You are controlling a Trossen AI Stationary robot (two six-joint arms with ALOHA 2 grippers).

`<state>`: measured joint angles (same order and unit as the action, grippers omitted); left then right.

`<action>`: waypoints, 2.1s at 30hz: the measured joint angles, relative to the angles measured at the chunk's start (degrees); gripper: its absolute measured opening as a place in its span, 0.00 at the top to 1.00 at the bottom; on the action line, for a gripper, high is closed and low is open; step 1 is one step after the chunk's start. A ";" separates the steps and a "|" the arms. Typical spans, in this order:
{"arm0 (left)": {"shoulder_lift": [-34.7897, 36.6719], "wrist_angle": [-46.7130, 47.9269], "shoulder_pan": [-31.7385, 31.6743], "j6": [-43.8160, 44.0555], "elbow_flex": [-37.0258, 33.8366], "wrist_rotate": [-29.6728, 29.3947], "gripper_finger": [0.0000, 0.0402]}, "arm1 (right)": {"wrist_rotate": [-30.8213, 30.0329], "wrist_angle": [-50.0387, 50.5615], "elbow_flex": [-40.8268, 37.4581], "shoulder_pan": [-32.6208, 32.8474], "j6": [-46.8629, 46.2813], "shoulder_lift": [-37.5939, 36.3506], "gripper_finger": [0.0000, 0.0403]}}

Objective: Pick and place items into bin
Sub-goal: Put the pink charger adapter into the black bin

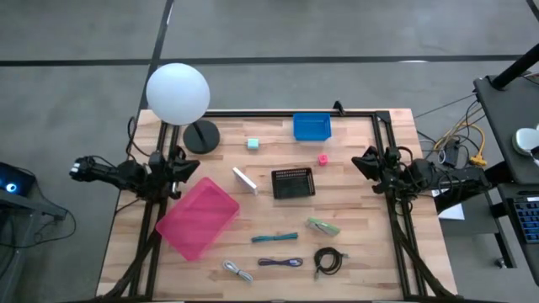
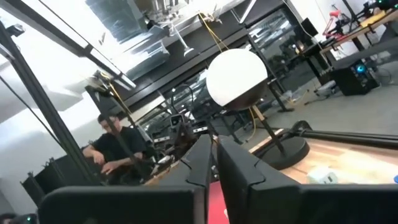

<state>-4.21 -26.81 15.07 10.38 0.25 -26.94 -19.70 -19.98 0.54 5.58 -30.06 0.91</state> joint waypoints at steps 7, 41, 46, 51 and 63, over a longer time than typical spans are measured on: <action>-0.12 -0.93 0.00 7.22 0.00 0.03 0.80 | -0.02 -0.55 0.02 0.04 0.22 0.07 0.73; -19.25 -17.96 0.02 -1.76 11.41 2.45 0.58 | -2.95 46.99 42.20 -0.02 14.62 34.42 0.53; -20.49 -19.83 0.02 -1.67 11.40 2.41 0.58 | -2.37 53.02 45.63 -0.79 14.41 40.18 0.53; -21.20 -20.25 0.02 -1.65 11.39 2.25 0.58 | 1.87 57.25 49.45 -3.68 16.68 46.51 0.53; -21.16 -20.77 0.02 -1.68 11.39 2.16 0.58 | 10.42 67.95 61.88 -13.85 29.25 60.54 0.53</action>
<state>-25.36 -47.58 15.09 8.70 11.64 -24.77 -9.28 47.97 62.42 -8.27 -0.81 61.44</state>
